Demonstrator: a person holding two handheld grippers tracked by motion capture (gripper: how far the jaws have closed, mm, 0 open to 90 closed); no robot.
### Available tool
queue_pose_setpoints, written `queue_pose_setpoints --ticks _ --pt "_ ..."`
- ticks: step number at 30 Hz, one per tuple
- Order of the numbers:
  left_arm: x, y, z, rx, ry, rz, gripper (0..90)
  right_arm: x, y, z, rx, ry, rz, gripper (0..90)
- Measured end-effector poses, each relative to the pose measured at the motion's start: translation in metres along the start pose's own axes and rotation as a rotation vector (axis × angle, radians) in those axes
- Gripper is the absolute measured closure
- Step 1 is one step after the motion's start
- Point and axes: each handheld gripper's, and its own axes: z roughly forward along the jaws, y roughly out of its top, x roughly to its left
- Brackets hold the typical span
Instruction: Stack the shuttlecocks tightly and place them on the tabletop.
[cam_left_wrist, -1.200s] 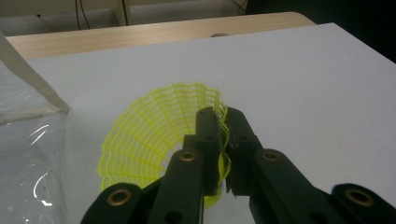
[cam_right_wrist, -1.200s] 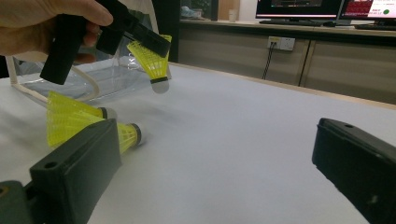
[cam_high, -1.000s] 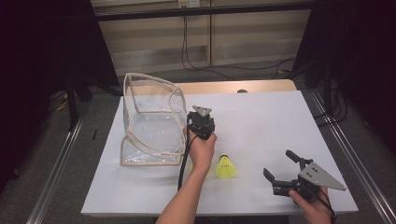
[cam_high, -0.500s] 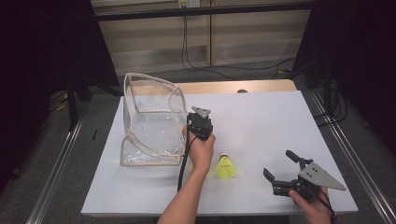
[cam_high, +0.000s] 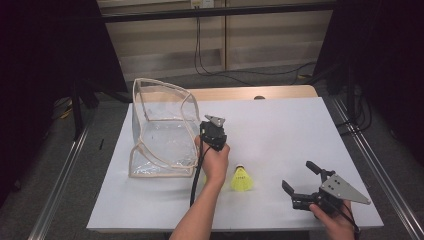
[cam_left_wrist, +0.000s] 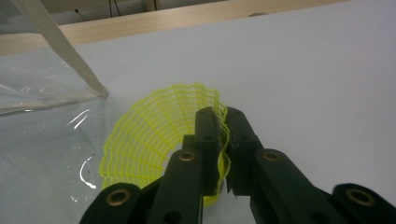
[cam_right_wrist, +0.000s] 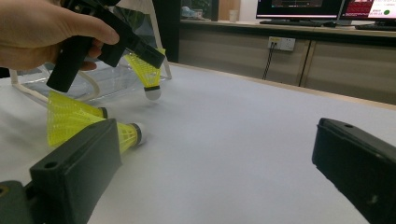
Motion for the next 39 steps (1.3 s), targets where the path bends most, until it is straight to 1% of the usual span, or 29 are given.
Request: queue_pose_setpoints --ticks 6,10,16,24,26,27,28,29,31,33,35,37,39 --pt "0.0005 -0.0016 0.002 0.022 0.014 0.011 83.4 0.0 0.0001 -0.0003 0.0 0.0 0.0 0.7" --pt "0.0007 -0.0017 0.0029 0.03 0.005 0.021 81.9 0.0 0.0001 -0.0005 0.003 -0.002 -0.001 0.7" --pt "0.0003 -0.0022 0.0036 0.038 0.001 0.02 80.5 0.0002 0.0002 -0.0005 0.002 -0.001 -0.003 0.8" --pt "0.0016 -0.001 0.0013 0.026 0.017 0.033 85.6 0.0 0.0002 -0.0008 0.001 -0.001 0.0 0.8" --pt "0.0024 -0.0006 0.0008 0.026 0.029 0.048 86.5 0.0001 0.0003 -0.0008 0.002 0.0 -0.002 0.9" --pt "0.0024 -0.0011 0.0012 0.027 0.038 0.044 86.7 0.0001 0.0003 -0.0008 0.001 0.0 -0.003 0.8" --pt "0.0028 -0.0012 0.0014 0.032 0.039 0.049 86.7 0.0001 0.0002 -0.0008 0.002 0.0 -0.003 0.9" --pt "0.0028 -0.0018 0.0025 0.033 0.041 0.063 86.7 0.0001 0.0003 -0.0009 0.002 -0.001 -0.004 0.9" --pt "0.0022 -0.0022 0.0032 0.038 0.039 0.059 86.0 0.0 0.0003 -0.0009 0.0 0.001 -0.004 0.9" --pt "0.0013 -0.0024 0.0043 0.035 0.028 0.058 85.7 0.0 0.0004 -0.001 0.001 0.0 -0.006 0.9" --pt "0.0003 -0.002 0.0044 0.03 0.018 0.055 83.4 0.0 0.0002 -0.0009 0.001 0.002 -0.004 0.9" --pt "-0.0001 -0.0014 0.0041 0.023 0.002 0.051 79.6 0.0 0.0003 -0.001 0.0 0.002 -0.005 0.9" --pt "-0.0008 -0.0007 0.0034 0.022 -0.017 0.033 74.9 -0.0001 0.0003 -0.001 0.0 0.002 -0.005 1.0"
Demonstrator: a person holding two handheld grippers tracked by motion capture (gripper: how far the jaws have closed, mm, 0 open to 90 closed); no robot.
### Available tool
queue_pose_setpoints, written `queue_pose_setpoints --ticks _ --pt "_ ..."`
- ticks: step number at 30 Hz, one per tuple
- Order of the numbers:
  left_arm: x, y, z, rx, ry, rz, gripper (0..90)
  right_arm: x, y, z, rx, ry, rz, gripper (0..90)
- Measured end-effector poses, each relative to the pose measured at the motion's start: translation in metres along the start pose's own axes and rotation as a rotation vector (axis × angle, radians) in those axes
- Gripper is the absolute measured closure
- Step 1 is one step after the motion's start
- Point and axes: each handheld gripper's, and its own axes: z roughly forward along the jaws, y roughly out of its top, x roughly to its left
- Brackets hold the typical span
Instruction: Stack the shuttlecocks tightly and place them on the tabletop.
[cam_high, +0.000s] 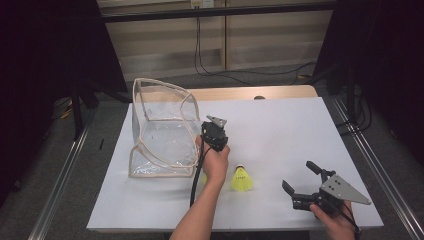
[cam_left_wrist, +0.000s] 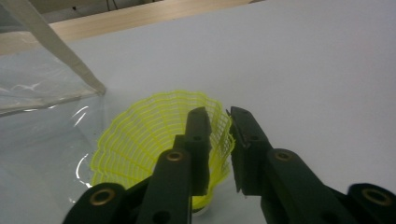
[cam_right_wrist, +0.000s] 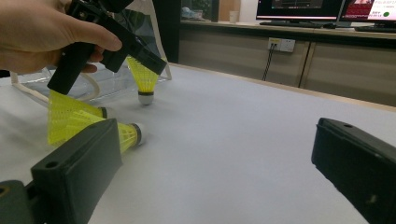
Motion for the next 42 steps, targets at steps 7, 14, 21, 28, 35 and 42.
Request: queue_pose_setpoints --ticks 7,14,21,28,35,42 --pt "-0.0014 0.0017 -0.0013 -0.02 -0.044 -0.057 64.2 0.0009 0.0 0.0007 0.002 -0.001 -0.001 0.9" --pt "-0.0043 0.0029 -0.0011 -0.036 -0.07 -0.109 63.8 0.0003 -0.0001 0.0007 0.002 -0.002 -0.002 1.0" --pt "-0.0061 0.005 -0.0013 -0.041 -0.1 -0.135 67.4 0.0004 0.0001 0.0006 0.001 0.0 0.0 1.0" --pt "-0.0072 0.0081 -0.0005 -0.032 -0.118 -0.144 66.4 0.0005 0.0001 0.0006 0.001 0.0 0.0 1.0" --pt "-0.0083 0.0075 0.0012 -0.012 -0.129 -0.136 80.2 0.0 0.0 0.0006 -0.001 0.0 0.0 1.0" --pt "-0.0075 0.0085 0.0028 0.003 -0.138 -0.134 87.7 -0.0001 0.0 0.0006 -0.001 -0.001 0.0 1.1"
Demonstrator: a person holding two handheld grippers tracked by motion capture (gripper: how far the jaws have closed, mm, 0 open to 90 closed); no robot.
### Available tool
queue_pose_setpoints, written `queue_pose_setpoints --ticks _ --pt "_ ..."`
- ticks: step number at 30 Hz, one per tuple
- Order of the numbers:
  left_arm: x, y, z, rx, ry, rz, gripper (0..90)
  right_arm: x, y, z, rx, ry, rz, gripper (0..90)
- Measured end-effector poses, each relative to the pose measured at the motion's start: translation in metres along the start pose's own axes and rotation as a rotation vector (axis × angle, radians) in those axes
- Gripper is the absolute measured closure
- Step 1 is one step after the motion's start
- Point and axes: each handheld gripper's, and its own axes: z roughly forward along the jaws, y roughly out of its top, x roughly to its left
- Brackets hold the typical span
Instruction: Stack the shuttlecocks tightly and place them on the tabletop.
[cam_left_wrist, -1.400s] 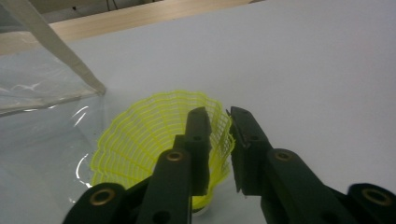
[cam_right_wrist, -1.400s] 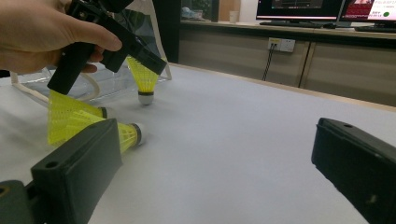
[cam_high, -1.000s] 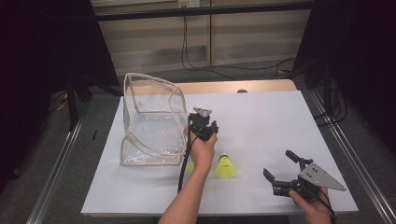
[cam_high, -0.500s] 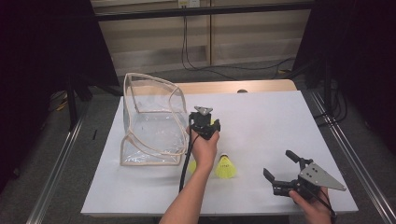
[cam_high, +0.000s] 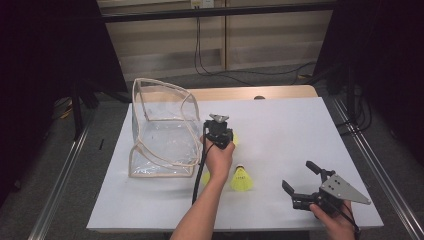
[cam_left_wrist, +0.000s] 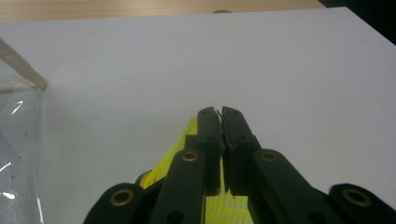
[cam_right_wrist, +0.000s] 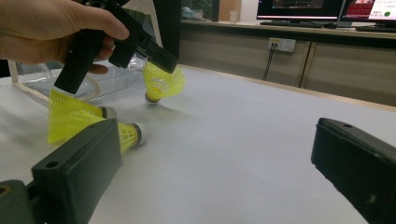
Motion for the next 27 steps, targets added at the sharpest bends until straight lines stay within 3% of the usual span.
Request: queue_pose_setpoints --ticks 8,10,13,27 --pt "-0.001 0.002 0.002 -0.006 0.006 -0.011 87.4 0.0 0.0 0.0 -0.001 0.001 0.001 1.2" --pt "-0.001 0.002 0.002 -0.011 -0.004 -0.03 86.9 0.0 0.0 0.0 -0.002 0.002 0.001 1.2" --pt "-0.003 0.004 0.003 -0.015 0.017 -0.001 86.4 0.0 0.0 0.0 0.0 0.002 0.0 1.3" --pt "-0.007 0.004 0.012 0.0 -0.007 -0.006 86.0 0.0 0.0 0.0 0.0 0.005 0.0 1.3"
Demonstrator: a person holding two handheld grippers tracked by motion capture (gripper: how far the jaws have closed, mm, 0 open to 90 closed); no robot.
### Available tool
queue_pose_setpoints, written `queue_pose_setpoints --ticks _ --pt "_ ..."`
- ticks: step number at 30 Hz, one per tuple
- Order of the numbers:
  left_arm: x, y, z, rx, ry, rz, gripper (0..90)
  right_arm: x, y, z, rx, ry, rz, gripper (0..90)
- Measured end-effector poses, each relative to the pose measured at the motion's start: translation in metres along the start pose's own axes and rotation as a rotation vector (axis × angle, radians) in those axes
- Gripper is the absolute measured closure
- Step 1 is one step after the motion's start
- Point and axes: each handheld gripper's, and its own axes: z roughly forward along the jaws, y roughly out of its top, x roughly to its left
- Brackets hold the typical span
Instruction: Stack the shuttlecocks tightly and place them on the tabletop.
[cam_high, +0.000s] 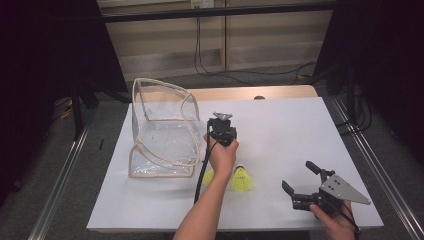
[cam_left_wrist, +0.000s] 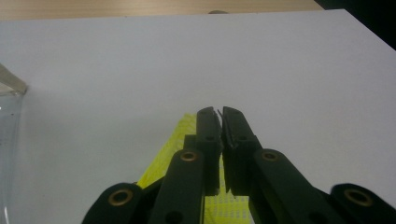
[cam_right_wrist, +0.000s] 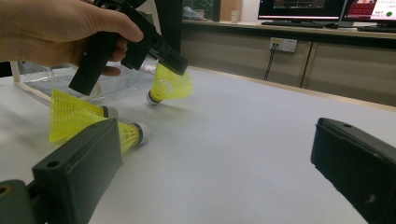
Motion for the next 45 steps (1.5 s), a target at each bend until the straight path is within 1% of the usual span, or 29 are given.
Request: queue_pose_setpoints --ticks 3,9,14,19,20,22,24,26,33,35,37,38,41,44,45 --pt "-0.0007 0.0005 0.0005 -0.002 -0.002 -0.003 85.1 0.0001 0.0001 0.0 0.002 0.001 -0.001 1.3" --pt "-0.0035 0.0025 0.0014 0.0 -0.015 0.007 84.5 0.0004 0.0 0.0003 0.002 0.003 -0.002 1.3" --pt "-0.0069 0.0045 0.0015 0.003 -0.017 0.011 84.5 0.0006 0.0 0.0001 0.003 0.003 -0.001 1.3" --pt "-0.0067 0.0039 0.0029 0.013 -0.02 0.014 84.2 0.0008 0.0 0.0001 0.003 0.004 -0.001 1.3" --pt "-0.007 0.0039 0.0032 0.005 -0.017 0.008 84.2 0.0008 0.0 0.0002 0.001 0.005 -0.002 1.3" --pt "-0.0074 0.0042 0.0034 0.007 -0.019 0.014 84.0 0.0006 -0.0001 0.0003 0.003 0.005 -0.004 1.3" --pt "-0.0077 0.0045 0.0034 0.005 -0.02 0.009 83.4 0.0005 -0.0002 0.0004 0.003 0.004 -0.004 1.3" --pt "-0.008 0.0049 0.0031 0.009 -0.015 0.016 82.6 0.0007 -0.0001 0.0004 0.002 0.005 -0.004 1.3" --pt "-0.0065 0.0067 0.002 0.008 -0.015 0.018 81.7 0.0008 -0.0001 0.0003 0.002 0.006 -0.003 1.3" --pt "-0.0068 0.0074 0.0014 0.001 -0.024 0.025 81.2 0.0006 -0.0002 0.0003 0.004 0.006 -0.004 1.3" --pt "-0.0069 0.0075 0.0015 0.002 -0.031 0.019 80.6 0.0006 -0.0002 0.0004 0.003 0.006 -0.006 1.3" --pt "-0.0072 0.008 0.001 0.002 -0.024 0.023 79.7 0.0007 -0.0001 0.0004 0.003 0.006 -0.006 1.3" --pt "-0.0084 0.0086 0.001 -0.005 -0.029 0.024 79.6 0.0008 -0.0001 0.0005 0.002 0.006 -0.006 1.3" --pt "-0.0091 0.0094 0.0011 -0.001 -0.031 0.022 79.5 0.0008 -0.0003 0.0007 0.004 0.005 -0.006 1.3" --pt "-0.0091 0.0097 0.001 0.01 -0.029 0.027 80.0 0.0008 -0.0003 0.0007 0.004 0.005 -0.005 1.3"
